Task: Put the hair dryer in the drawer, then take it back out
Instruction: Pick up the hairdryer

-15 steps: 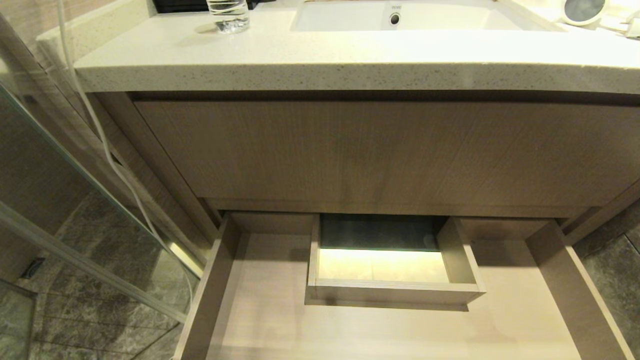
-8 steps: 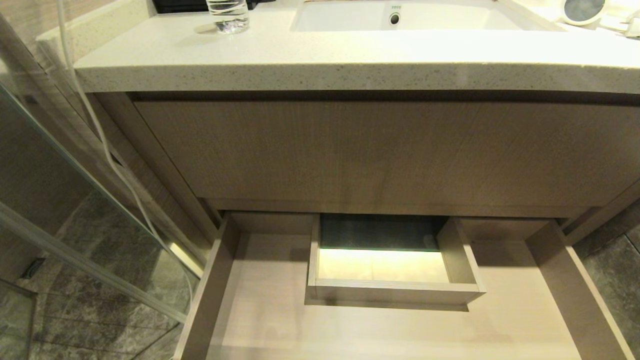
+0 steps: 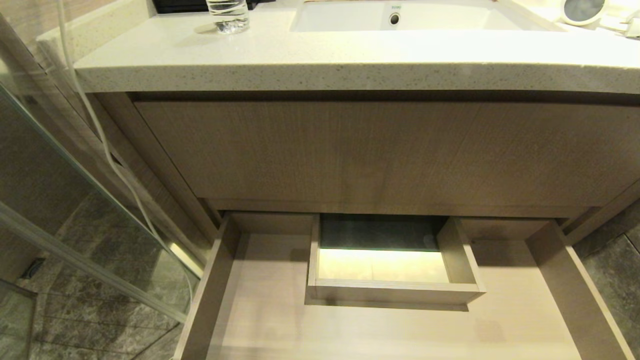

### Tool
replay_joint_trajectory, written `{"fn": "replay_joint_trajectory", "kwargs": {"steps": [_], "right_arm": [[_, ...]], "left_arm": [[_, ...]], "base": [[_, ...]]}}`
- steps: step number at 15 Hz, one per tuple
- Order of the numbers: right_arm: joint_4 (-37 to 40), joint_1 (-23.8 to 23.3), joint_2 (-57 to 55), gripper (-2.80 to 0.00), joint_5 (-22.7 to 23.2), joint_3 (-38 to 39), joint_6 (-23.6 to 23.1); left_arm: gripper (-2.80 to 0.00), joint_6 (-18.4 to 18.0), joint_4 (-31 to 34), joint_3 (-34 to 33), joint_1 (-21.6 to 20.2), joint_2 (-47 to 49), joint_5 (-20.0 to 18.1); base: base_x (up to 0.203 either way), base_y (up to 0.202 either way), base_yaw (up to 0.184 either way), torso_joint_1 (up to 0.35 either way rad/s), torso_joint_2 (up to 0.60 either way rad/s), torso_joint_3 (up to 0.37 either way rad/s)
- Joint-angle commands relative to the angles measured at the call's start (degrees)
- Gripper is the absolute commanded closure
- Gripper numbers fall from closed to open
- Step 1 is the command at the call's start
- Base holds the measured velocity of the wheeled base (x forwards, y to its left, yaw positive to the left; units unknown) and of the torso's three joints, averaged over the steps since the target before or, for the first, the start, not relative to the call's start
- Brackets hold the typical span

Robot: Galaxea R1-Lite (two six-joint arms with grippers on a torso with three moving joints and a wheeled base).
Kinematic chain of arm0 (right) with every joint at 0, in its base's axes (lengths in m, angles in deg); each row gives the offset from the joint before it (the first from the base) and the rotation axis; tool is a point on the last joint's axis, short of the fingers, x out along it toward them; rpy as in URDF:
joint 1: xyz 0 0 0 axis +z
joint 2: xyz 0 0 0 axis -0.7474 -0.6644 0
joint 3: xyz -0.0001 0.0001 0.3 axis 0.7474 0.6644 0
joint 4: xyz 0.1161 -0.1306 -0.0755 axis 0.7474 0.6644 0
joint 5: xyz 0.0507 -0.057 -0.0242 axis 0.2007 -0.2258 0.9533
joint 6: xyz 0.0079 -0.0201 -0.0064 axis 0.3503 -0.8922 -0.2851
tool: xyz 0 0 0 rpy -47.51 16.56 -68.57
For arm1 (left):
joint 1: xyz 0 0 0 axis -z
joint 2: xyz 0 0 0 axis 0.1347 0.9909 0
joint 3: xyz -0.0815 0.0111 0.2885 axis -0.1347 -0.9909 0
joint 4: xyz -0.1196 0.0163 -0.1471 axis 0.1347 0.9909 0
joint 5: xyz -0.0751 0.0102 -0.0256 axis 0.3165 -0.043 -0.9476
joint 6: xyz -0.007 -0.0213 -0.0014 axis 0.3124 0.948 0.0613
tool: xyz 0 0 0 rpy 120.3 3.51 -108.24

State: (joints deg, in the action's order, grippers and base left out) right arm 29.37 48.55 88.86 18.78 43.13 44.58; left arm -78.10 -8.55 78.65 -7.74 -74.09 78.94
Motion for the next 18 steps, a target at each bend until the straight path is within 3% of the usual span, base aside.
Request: {"fn": "replay_joint_trajectory", "kwargs": {"steps": [1,18], "right_arm": [[-0.5,0.0,1.0,0.0,0.0,0.2,0.2],[-0.5,0.0,1.0,0.0,0.0,0.2,0.2]], "left_arm": [[0.0,0.0,0.0,0.0,0.0,0.0,0.0],[0.0,0.0,0.0,0.0,0.0,0.0,0.0]], "base": [[0.0,0.0,0.0,0.0,0.0,0.0],[0.0,0.0,0.0,0.0,0.0,0.0]]}}
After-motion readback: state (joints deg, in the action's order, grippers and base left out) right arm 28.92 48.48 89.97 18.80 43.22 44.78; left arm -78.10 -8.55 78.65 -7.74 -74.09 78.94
